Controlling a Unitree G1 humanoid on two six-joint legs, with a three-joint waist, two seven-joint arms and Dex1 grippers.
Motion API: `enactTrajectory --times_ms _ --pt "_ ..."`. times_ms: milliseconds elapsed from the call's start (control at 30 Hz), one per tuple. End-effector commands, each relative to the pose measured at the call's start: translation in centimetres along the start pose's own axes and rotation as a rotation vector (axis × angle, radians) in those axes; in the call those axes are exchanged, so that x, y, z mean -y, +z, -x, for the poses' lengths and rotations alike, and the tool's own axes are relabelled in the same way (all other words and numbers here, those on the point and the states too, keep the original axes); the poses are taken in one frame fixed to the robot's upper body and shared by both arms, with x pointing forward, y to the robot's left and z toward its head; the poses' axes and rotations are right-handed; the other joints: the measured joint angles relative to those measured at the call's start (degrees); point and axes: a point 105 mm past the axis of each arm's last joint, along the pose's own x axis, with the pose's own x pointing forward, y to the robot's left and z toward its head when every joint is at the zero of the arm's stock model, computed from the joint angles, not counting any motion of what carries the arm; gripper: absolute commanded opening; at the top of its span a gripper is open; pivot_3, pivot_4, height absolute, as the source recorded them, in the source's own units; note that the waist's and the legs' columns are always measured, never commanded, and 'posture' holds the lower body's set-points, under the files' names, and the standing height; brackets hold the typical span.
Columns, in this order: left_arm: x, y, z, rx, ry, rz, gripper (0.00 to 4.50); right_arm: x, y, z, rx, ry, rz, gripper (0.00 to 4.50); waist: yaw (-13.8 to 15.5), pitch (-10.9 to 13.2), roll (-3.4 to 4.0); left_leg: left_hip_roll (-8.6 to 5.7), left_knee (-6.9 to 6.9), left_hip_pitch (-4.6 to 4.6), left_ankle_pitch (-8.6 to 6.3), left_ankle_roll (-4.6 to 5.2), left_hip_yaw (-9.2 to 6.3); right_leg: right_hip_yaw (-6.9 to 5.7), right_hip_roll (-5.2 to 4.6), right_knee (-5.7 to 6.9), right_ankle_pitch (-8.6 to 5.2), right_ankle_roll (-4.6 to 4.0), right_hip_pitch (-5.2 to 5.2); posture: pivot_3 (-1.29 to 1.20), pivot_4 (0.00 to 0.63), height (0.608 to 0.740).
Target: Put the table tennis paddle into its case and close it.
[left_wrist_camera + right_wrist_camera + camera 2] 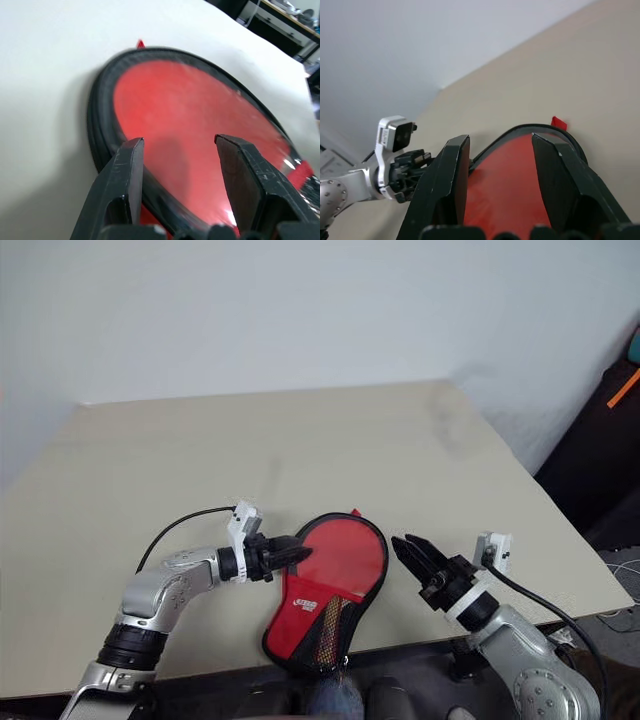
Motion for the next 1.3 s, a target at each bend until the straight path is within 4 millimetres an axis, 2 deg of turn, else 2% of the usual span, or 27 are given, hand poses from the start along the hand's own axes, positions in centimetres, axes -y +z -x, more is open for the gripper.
enactTrajectory --times_ms 33,100,200,333,533,667,767,933,1133,1300 --pt "1.2 2.1 0.8 0.039 -0.062 -0.009 2.38 1.6 -0.1 -2.0 -0.085 -0.084 0.064 2.12 -0.1 0.1 -0.02 0.02 0.00 0.00 0.01 0.01 0.00 0.00 0.03 0.03 0.01 -0.02 -0.02 0.00 0.000 0.740" --pt "1.6 2.1 1.3 0.029 -0.090 0.015 2.38 2.4 -0.4 -3.3 -0.125 -0.120 0.080 2.12 0.0 0.1 0.02 0.02 0.00 0.00 0.04 0.02 0.03 0.03 0.05 0.07 0.03 -0.05 -0.06 0.00 0.000 0.740" --pt "2.3 1.8 2.3 0.004 -0.128 0.016 2.38 3.4 -0.9 -4.9 -0.182 -0.145 0.103 3.01 0.0 0.1 0.04 0.03 -0.02 0.00 0.05 0.02 0.01 0.04 0.09 0.12 0.04 -0.07 -0.09 0.00 0.000 0.740" --pt "2.0 1.5 3.4 -0.008 -0.108 0.011 2.38 3.8 -2.0 -6.0 -0.268 -0.132 0.140 4.41 0.1 0.2 0.07 0.03 -0.09 -0.03 0.06 0.03 0.02 0.09 0.10 0.10 0.08 0.00 -0.11 0.00 0.000 0.740" --pt "1.6 1.5 3.7 0.000 -0.070 -0.004 2.38 5.5 -3.0 -7.3 -0.346 -0.183 0.125 4.46 -0.1 0.3 0.10 0.04 -0.02 -0.02 0.08 0.02 0.00 0.09 0.15 0.10 0.15 0.07 -0.05 0.00 0.000 0.740" --pt "1.6 1.3 3.5 0.006 -0.051 -0.009 2.38 5.8 -3.5 -7.8 -0.403 -0.186 0.145 4.46 -0.1 0.3 0.07 0.21 0.04 0.16 0.11 -0.04 0.01 0.18 0.37 0.11 0.11 -0.12 0.04 0.00 0.000 0.740" --pt "1.6 1.1 3.5 0.005 -0.040 -0.012 2.38 5.9 -3.7 -7.9 -0.415 -0.185 0.180 3.89 -0.3 0.2 0.06 0.36 0.04 0.17 0.11 -0.05 0.00 0.21 0.59 0.10 0.14 -0.18 0.06 0.00 0.000 0.740" --pt "1.4 1.1 3.3 0.010 -0.030 -0.012 2.38 5.0 -4.0 -8.0 -0.428 -0.135 0.254 2.14 -0.3 0.3 0.07 0.45 -0.05 0.16 0.11 -0.05 0.00 0.24 0.70 0.13 0.23 -0.15 0.00 0.00 0.000 0.740" --pt "1.1 1.1 3.1 0.015 -0.022 -0.002 2.38 3.9 -2.6 -8.7 -0.350 -0.094 0.257 0.07 -0.3 0.3 0.09 0.48 -0.06 0.16 0.12 -0.05 0.02 0.26 0.74 0.16 0.27 -0.13 -0.02 0.00 0.000 0.740" --pt "1.0 0.7 2.8 0.009 -0.017 0.011 2.38 2.6 0.2 -9.4 -0.212 -0.051 0.189 0.02 -0.3 0.3 0.12 0.48 -0.07 0.14 0.12 -0.06 0.02 0.28 0.75 0.22 0.28 -0.13 -0.08 0.00 0.000 0.740"
